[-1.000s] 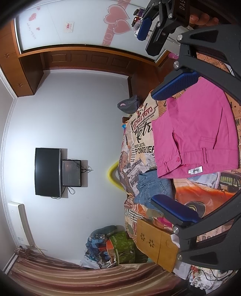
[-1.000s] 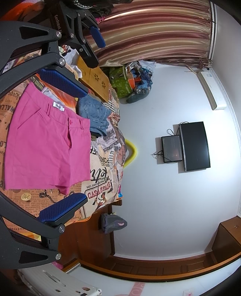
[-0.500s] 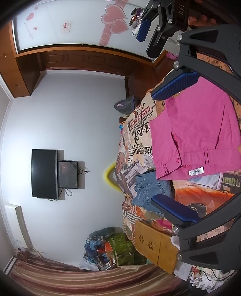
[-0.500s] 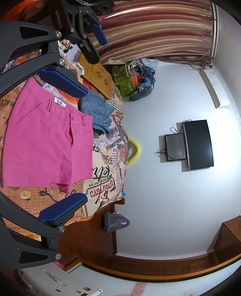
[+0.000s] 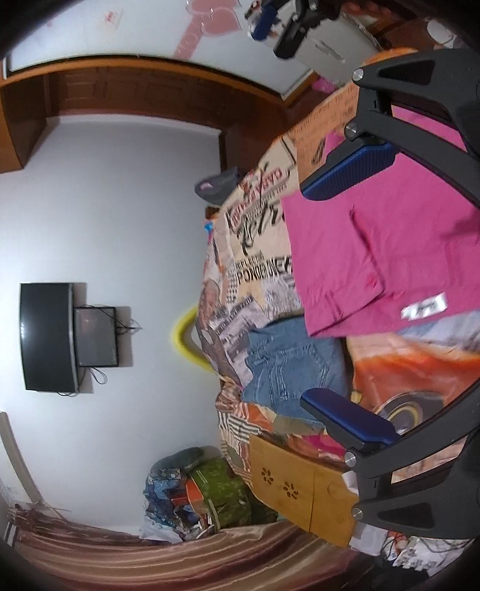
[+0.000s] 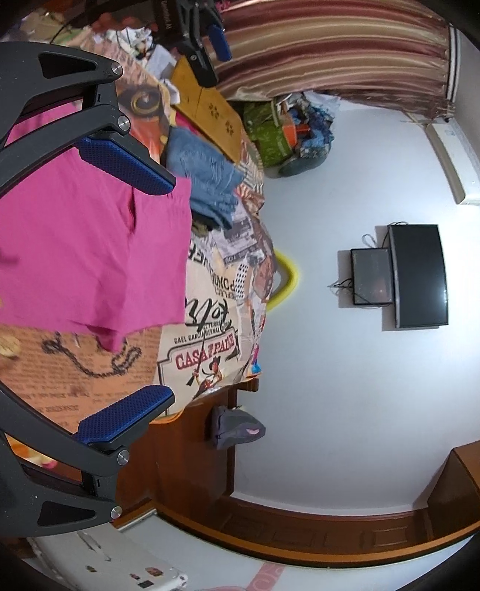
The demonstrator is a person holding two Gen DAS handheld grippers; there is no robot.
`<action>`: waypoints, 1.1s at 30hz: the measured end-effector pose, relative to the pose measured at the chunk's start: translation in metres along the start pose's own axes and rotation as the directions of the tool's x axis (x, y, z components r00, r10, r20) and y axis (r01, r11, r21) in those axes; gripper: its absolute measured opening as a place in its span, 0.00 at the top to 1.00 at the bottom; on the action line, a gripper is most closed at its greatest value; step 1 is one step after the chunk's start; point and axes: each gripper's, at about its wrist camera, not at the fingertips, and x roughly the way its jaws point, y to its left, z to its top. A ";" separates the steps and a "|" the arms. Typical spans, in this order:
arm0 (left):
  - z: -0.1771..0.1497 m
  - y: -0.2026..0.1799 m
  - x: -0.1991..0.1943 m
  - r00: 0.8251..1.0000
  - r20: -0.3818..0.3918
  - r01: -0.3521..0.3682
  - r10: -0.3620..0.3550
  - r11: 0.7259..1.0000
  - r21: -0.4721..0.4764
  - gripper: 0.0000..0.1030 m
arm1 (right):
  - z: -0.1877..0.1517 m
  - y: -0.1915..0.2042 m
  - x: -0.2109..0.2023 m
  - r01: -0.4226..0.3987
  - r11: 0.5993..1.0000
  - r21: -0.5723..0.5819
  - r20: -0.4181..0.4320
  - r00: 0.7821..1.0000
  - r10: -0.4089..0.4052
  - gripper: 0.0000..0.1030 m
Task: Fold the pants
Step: 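Lower both grippers to the pink pants' waistband and close on it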
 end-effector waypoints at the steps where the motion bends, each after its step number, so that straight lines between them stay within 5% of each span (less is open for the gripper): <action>1: 0.003 0.005 0.013 1.000 -0.016 -0.010 0.010 1.000 0.002 0.00 | 0.002 -0.003 0.008 0.005 1.000 -0.010 -0.007 1.000 -0.005 0.00; 10: 0.000 0.033 0.131 0.985 -0.172 -0.020 0.021 1.000 0.006 0.01 | 0.009 -0.029 0.081 -0.002 1.000 -0.031 -0.096 0.995 -0.001 0.01; 15: -0.016 0.047 0.191 0.964 -0.265 -0.012 0.011 1.000 -0.003 0.19 | 0.006 -0.044 0.132 -0.022 1.000 -0.017 -0.167 0.986 0.019 0.05; 21: -0.032 0.059 0.240 0.939 -0.344 0.001 -0.003 1.000 -0.005 0.39 | -0.007 -0.057 0.193 -0.061 0.998 -0.019 -0.300 0.952 0.053 0.23; 33: -0.050 0.066 0.286 0.898 -0.434 0.070 -0.076 0.997 -0.029 0.53 | -0.015 -0.067 0.293 -0.151 0.988 0.029 -0.450 0.881 0.148 0.38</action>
